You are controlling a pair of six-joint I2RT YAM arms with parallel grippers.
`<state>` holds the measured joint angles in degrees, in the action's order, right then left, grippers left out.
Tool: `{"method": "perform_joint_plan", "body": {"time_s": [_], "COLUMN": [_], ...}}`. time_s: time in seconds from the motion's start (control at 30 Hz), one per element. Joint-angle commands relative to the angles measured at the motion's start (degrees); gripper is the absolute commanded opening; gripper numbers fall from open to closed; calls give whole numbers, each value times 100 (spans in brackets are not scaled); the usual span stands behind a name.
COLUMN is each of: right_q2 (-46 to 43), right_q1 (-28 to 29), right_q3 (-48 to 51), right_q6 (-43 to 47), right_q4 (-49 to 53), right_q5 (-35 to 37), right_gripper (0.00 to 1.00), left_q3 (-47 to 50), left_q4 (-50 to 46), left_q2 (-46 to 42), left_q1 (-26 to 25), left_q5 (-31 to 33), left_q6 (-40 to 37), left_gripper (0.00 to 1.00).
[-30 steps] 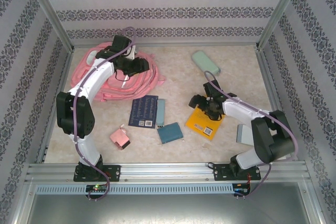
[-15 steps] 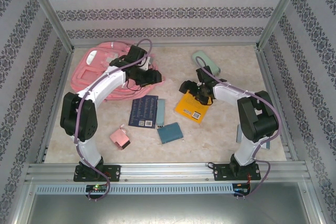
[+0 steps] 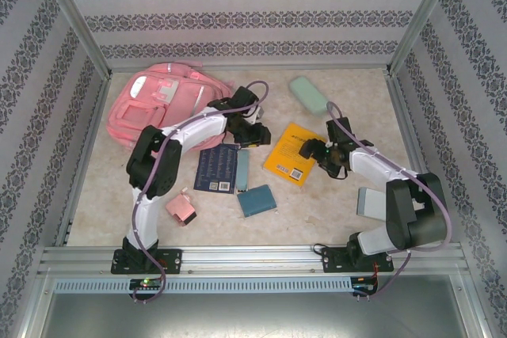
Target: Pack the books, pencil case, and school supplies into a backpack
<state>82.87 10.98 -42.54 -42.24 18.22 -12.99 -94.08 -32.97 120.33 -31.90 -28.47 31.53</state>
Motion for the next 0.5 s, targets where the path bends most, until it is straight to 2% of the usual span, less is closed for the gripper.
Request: {"method": "perform_joint_plan", "body": {"time_s": [0.0,0.17,0.47], "right_q2": [86,305,692], "right_q1": [3,7,7], "right_q3": [127,172,131], "right_q6": [19,-30,-43], "right_q4": [-292,-495,-679], "right_q5": [-319,-353,-489], "right_gripper": [78,66,65], "left_q3": [-471,-896,-1094], "left_q4": [-38,-208,-295], "left_q2": [307,838,1372], "left_q1": [-135,-202,-297], "left_q5": [-35,-39,-187], "left_q6": [-233,-353,-388], "left_gripper": [42,40,35]}}
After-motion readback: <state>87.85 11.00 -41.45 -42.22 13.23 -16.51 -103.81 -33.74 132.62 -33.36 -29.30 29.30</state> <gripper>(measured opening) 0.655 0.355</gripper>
